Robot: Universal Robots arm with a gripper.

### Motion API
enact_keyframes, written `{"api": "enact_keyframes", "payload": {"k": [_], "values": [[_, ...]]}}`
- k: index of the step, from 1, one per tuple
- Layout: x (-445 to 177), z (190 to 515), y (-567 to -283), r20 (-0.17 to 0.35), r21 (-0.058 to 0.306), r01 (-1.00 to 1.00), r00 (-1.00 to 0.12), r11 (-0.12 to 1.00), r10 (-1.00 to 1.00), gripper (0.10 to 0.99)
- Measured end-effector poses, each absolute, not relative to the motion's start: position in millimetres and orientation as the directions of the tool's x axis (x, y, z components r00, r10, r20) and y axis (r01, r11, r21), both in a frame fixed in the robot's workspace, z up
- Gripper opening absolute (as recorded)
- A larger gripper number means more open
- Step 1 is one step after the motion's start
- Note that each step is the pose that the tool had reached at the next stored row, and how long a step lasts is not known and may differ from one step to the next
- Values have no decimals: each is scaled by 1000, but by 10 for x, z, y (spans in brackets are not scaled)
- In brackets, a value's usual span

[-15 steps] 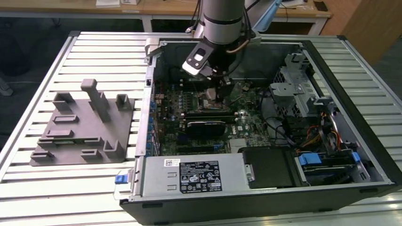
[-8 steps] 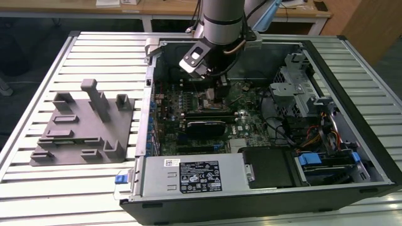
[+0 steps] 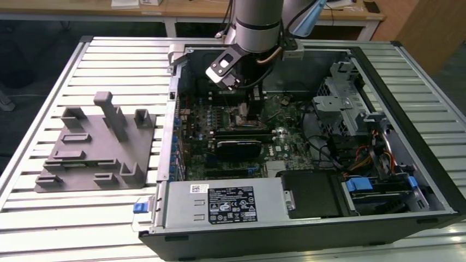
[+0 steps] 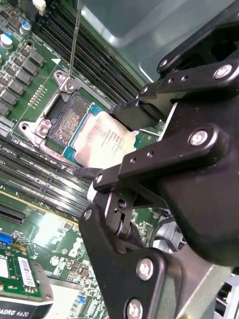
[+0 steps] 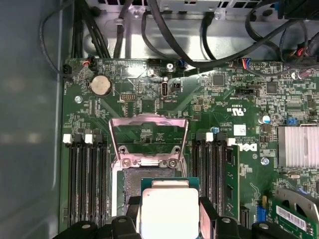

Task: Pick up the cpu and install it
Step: 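Place the cpu into insertion slot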

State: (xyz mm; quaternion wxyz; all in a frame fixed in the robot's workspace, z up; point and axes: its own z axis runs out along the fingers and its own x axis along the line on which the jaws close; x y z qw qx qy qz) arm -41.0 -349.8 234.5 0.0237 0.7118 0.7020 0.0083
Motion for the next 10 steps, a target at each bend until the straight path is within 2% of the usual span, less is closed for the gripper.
{"api": "enact_keyframes", "payload": {"k": [10], "values": [[-411, 2226, -3499, -19, 62, 998, 15, -13, 1000, 541]]}}
